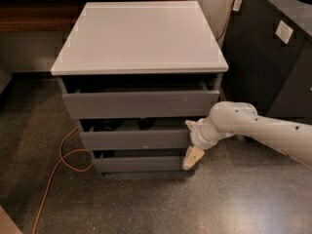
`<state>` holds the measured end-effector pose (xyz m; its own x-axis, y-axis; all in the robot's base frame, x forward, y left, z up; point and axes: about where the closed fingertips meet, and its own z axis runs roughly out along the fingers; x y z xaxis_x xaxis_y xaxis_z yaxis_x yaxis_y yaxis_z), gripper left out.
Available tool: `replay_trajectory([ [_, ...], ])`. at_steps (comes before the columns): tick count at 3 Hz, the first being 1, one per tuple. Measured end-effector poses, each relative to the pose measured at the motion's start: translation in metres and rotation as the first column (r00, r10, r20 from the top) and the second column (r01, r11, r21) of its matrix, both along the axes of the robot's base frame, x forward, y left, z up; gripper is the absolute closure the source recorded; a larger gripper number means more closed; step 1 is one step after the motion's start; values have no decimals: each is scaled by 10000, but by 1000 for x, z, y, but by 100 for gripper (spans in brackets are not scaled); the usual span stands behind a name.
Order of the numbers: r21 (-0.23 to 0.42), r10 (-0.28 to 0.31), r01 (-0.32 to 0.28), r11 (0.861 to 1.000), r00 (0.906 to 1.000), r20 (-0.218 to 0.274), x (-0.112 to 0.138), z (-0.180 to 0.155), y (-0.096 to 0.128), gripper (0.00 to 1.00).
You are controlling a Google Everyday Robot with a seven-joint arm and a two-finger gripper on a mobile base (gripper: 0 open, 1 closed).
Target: Pick orange can from middle drawer and place on counter
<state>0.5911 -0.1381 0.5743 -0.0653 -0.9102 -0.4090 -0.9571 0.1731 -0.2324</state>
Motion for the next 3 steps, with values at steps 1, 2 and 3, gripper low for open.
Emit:
replay_trajectory([
  [1, 351, 128, -141, 9993, 9993, 355, 33, -44, 12, 0],
  [2, 577, 236, -261, 9980, 9988, 440, 51, -70, 21, 0],
  [3, 928, 237, -291, 9953, 9979, 595, 73, -90, 37, 0],
])
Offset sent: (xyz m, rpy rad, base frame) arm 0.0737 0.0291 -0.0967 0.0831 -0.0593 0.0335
